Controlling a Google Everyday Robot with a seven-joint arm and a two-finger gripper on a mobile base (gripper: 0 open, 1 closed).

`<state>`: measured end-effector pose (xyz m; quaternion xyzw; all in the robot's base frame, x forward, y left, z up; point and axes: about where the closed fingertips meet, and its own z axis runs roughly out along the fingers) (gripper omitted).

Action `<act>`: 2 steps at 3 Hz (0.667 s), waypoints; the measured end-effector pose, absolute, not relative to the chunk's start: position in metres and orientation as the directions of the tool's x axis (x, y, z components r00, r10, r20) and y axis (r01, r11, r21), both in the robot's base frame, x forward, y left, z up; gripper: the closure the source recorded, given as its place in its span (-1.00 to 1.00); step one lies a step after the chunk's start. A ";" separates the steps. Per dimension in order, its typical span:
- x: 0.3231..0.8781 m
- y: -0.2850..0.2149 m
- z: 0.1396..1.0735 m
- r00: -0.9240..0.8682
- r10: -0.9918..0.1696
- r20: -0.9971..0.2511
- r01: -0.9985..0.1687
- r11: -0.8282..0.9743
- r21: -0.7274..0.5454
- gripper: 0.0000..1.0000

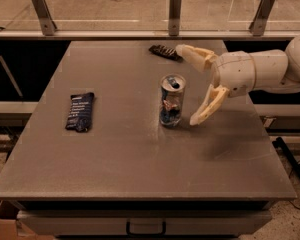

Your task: Place redbull can upright

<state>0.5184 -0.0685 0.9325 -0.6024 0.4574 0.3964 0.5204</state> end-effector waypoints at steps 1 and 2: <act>0.531 -0.125 0.948 0.271 -0.290 -0.918 -0.955 0.036 -0.293 -1.00; 0.550 -0.192 0.985 0.189 -0.496 -0.848 -0.931 0.185 -0.316 -1.00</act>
Offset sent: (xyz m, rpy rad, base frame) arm 0.0397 -0.2479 0.1081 -0.5751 0.1028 -0.6820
